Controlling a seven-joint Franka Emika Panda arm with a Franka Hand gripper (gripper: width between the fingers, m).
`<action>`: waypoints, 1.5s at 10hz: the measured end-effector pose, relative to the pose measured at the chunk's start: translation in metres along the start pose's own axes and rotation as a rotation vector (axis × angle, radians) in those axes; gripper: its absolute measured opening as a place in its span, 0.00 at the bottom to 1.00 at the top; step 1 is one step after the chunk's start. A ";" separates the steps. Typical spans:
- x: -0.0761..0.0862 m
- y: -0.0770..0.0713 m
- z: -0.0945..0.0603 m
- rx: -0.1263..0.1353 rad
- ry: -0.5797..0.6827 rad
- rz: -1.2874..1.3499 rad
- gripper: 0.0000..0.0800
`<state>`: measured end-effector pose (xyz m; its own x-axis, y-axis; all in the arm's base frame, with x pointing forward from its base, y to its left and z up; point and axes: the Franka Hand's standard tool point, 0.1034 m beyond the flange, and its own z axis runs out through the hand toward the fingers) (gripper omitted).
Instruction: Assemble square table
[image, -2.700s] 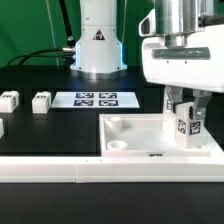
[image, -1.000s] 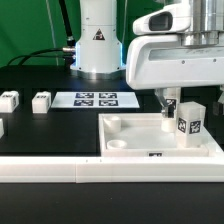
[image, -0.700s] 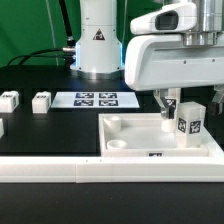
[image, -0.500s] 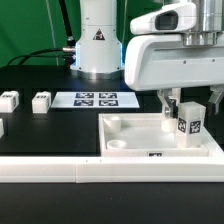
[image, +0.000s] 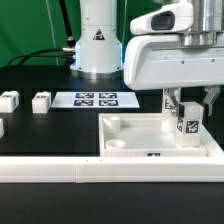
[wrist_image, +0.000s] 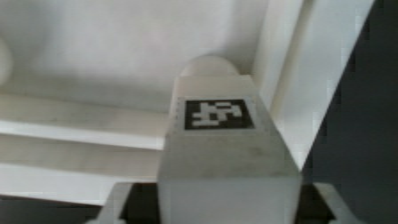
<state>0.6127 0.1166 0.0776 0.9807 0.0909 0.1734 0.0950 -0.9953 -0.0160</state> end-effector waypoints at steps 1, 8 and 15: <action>0.000 0.001 0.000 0.006 0.002 0.120 0.36; -0.002 0.005 0.000 0.008 0.015 0.848 0.36; -0.004 0.005 0.000 -0.009 -0.017 1.399 0.37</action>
Offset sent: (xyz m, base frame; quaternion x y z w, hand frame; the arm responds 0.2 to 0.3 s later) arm -0.0060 -0.0068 -0.0005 0.0157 0.0129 0.3048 0.9522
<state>0.6092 0.1112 0.0766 0.2625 -0.9649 0.0074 -0.9526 -0.2603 -0.1575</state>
